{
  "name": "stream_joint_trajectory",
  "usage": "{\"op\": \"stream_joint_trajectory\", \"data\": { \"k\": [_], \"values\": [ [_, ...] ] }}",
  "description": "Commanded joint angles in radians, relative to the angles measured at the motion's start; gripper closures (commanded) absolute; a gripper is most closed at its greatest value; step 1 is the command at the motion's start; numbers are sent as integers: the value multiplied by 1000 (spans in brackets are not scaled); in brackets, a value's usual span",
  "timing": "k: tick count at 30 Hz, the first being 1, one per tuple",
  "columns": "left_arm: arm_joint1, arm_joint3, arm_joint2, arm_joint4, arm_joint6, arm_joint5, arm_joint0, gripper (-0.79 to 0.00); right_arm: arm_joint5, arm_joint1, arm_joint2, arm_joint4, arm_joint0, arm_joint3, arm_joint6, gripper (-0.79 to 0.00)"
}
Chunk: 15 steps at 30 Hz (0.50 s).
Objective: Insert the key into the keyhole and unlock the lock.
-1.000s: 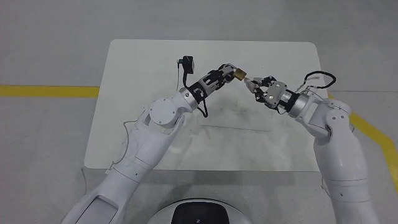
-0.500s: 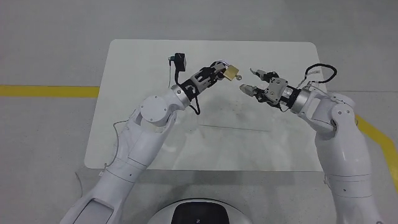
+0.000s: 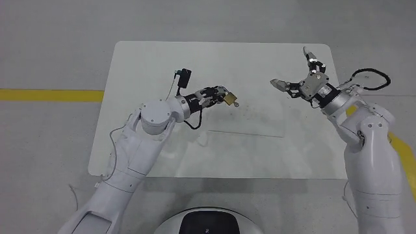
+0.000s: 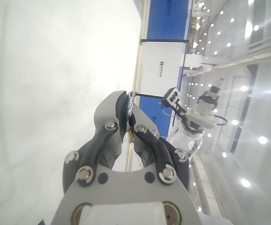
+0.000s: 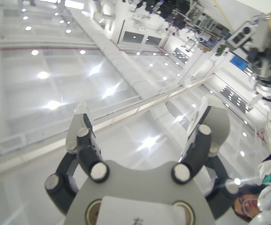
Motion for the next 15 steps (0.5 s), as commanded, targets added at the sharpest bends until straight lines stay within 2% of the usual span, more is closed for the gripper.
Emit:
{"op": "stream_joint_trajectory", "data": {
  "k": [1, 9, 10, 11, 12, 13, 14, 15],
  "values": [
    [-3, 41, 27, 29, 0, 12, -22, 0, -33, 1, 22, -34, -26, -5, 57, -785],
    [-45, 245, 169, 59, 24, 26, -165, 0, -33, 1, 22, -34, -26, -5, 57, -785],
    [-52, 267, 186, 54, 15, 33, -181, -31, -33, 1, 22, -34, -26, -5, 57, -785],
    [-57, 289, 197, 47, 7, 38, -196, -209, -33, 1, 22, -34, -26, -5, 57, -785],
    [-62, 305, 206, 38, 1, 41, -209, -351, -33, 1, 22, -34, -26, -5, 57, -785],
    [-67, 317, 211, 27, -1, 41, -218, -683, -33, 1, 22, -34, -26, -5, 57, -785],
    [-70, 327, 213, 16, 0, 41, -224, -785, -33, 1, 22, -34, -26, -5, 57, -785],
    [-73, 336, 215, 11, 2, 41, -229, -785, -33, 1, 22, -34, -26, -5, 57, -785]
  ]
}}
